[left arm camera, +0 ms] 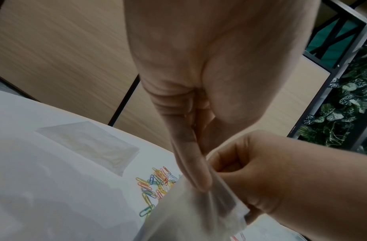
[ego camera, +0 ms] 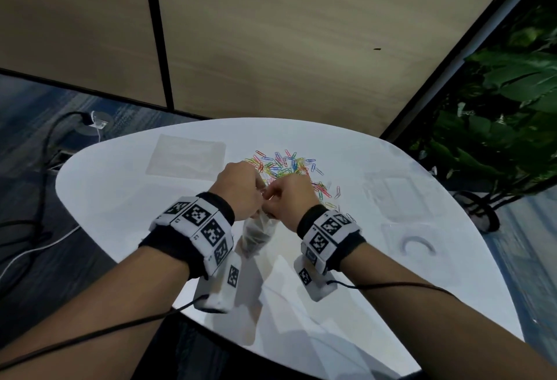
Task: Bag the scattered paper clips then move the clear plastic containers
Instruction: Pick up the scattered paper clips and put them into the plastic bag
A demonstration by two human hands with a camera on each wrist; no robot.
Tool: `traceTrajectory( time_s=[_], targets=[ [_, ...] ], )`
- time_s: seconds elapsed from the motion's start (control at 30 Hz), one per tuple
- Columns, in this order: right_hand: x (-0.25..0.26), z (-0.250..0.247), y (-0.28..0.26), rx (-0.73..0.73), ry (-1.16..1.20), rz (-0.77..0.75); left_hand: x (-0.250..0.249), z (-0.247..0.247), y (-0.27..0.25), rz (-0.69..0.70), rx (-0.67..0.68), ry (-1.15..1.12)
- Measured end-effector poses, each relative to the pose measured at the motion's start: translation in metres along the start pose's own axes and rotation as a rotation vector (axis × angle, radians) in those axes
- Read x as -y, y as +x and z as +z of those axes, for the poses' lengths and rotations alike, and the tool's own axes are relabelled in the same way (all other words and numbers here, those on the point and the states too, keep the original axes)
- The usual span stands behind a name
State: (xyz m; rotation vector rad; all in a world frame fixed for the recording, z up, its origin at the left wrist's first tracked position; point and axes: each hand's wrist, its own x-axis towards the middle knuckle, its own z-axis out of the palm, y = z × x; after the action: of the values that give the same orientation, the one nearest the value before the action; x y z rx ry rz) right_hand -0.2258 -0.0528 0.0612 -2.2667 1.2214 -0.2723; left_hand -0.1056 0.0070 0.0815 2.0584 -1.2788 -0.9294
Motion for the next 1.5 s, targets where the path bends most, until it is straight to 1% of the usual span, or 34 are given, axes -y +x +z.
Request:
traceTrajectory(
  time_s=[0.1, 0.17, 0.2, 0.23, 0.3, 0.33, 0.37, 0.43, 0.47, 0.5, 0.53, 0.57, 0.6, 0.63, 0.67, 0.7, 0.73, 0.77, 0.8, 0.87, 1.0, 1.1, 1.17, 1.2, 1.23, 1.37, 1.4, 1.43, 1.5],
  targets=[
    [0.000, 0.005, 0.005, 0.043, -0.131, -0.074, 0.001, -0.001, 0.002, 0.003, -0.005, 0.017],
    [-0.001, 0.006, 0.006, 0.061, -0.112, -0.093, 0.003, -0.002, 0.004, -0.007, -0.009, 0.011],
    [-0.001, 0.005, 0.006, 0.093, -0.109, -0.106, 0.004, -0.003, 0.004, -0.011, -0.012, 0.008],
    [0.000, 0.002, 0.006, 0.171, -0.125, -0.123, 0.004, -0.003, 0.003, -0.012, -0.017, 0.007],
    [0.000, -0.007, 0.007, 0.376, -0.145, -0.149, 0.004, -0.004, 0.003, -0.011, -0.023, 0.010],
    [-0.002, -0.013, 0.008, 0.431, -0.101, -0.158, 0.005, -0.005, 0.003, -0.015, -0.026, 0.007],
    [-0.005, -0.022, 0.009, 0.443, 0.029, -0.134, 0.005, -0.006, 0.003, -0.023, -0.026, -0.002],
    [-0.023, -0.038, 0.011, 0.365, 0.377, -0.015, 0.007, -0.008, 0.003, -0.041, -0.019, -0.012],
    [-0.037, -0.046, 0.013, 0.295, 0.454, 0.050, 0.007, -0.009, 0.003, -0.048, -0.018, -0.011],
    [-0.055, -0.052, 0.014, 0.219, 0.416, 0.105, 0.008, -0.010, 0.003, -0.055, -0.017, -0.007],
    [-0.078, -0.056, 0.015, 0.167, 0.297, 0.166, 0.009, -0.012, 0.002, -0.059, -0.019, -0.002],
    [-0.100, -0.060, 0.013, 0.163, 0.108, 0.245, 0.010, -0.013, 0.001, -0.061, -0.019, 0.003],
    [-0.121, -0.062, 0.010, 0.205, -0.080, 0.330, 0.010, -0.014, 0.001, -0.060, -0.018, 0.009],
    [-0.140, -0.061, 0.004, 0.267, -0.208, 0.414, 0.011, -0.016, 0.000, -0.061, -0.016, 0.016],
    [-0.156, -0.057, -0.002, 0.322, -0.249, 0.479, 0.011, -0.017, 0.000, -0.064, -0.016, 0.020],
    [-0.166, -0.051, -0.009, 0.371, -0.229, 0.519, 0.012, -0.019, -0.001, -0.068, -0.017, 0.019],
    [-0.171, -0.044, -0.017, 0.412, -0.207, 0.525, 0.012, -0.020, -0.001, -0.072, -0.017, 0.016],
    [-0.173, -0.035, -0.022, 0.423, -0.209, 0.512, 0.013, -0.021, -0.002, -0.076, -0.017, 0.014],
    [-0.172, -0.026, -0.026, 0.400, -0.231, 0.485, 0.015, -0.022, -0.001, -0.080, -0.017, 0.013],
    [-0.168, -0.009, -0.026, 0.296, -0.223, 0.457, 0.018, -0.023, 0.000, -0.090, -0.015, 0.014],
    [-0.147, 0.011, -0.006, 0.163, -0.023, 0.523, 0.022, -0.025, 0.002, -0.111, -0.027, 0.013],
    [-0.129, 0.023, 0.018, 0.060, 0.015, 0.488, 0.024, -0.025, 0.002, -0.119, -0.030, 0.019],
    [-0.119, 0.030, 0.033, 0.004, -0.009, 0.436, 0.024, -0.025, 0.002, -0.119, -0.027, 0.030],
    [-0.117, 0.034, 0.040, -0.002, -0.050, 0.397, 0.024, -0.025, 0.002, -0.119, -0.025, 0.034],
    [-0.114, 0.038, 0.045, 0.013, -0.121, 0.343, 0.024, -0.025, 0.002, -0.119, -0.024, 0.036],
    [-0.110, 0.052, 0.059, 0.167, -0.453, 0.092, 0.022, -0.023, 0.003, -0.108, -0.015, 0.040],
    [-0.110, 0.054, 0.060, 0.183, -0.515, 0.039, 0.022, -0.022, 0.003, -0.106, -0.010, 0.043],
    [-0.110, 0.055, 0.061, 0.167, -0.530, -0.002, 0.022, -0.022, 0.003, -0.106, -0.005, 0.046],
    [-0.112, 0.053, 0.060, 0.108, -0.516, -0.033, 0.022, -0.021, 0.003, -0.109, -0.004, 0.048]
  ],
)
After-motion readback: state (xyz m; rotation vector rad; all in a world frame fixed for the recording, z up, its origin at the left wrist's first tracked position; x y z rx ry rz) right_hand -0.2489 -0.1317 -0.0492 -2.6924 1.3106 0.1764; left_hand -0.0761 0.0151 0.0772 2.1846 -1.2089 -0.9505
